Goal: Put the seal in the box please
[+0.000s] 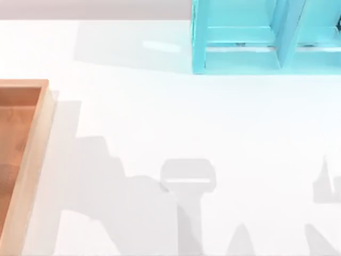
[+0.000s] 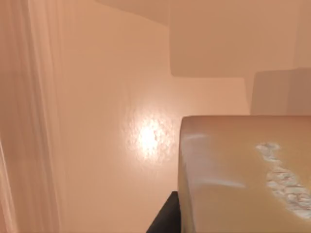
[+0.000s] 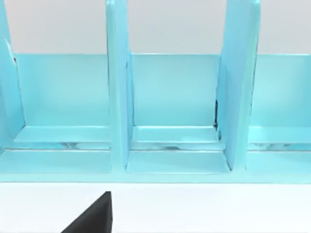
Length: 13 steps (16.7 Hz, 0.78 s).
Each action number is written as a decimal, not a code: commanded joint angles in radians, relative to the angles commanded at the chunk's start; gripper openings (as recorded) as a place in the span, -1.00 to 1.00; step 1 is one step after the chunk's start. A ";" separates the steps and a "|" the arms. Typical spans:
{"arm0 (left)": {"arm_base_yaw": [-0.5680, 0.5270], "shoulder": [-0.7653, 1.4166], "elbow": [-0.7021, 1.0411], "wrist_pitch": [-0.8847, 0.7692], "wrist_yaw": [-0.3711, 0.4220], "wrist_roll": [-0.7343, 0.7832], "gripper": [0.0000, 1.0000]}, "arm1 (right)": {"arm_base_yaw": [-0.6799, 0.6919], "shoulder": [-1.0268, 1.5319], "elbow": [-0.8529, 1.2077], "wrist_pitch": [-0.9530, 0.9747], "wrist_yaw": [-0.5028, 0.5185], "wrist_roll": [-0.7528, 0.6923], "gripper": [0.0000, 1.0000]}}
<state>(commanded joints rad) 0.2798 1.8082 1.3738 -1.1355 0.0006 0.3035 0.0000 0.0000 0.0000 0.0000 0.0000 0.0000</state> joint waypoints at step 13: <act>0.000 0.000 0.000 0.000 0.000 0.000 0.66 | 0.000 0.000 0.000 0.000 0.000 0.000 1.00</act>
<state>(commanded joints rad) 0.2798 1.8082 1.3738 -1.1355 0.0006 0.3035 0.0000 0.0000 0.0000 0.0000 0.0000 0.0000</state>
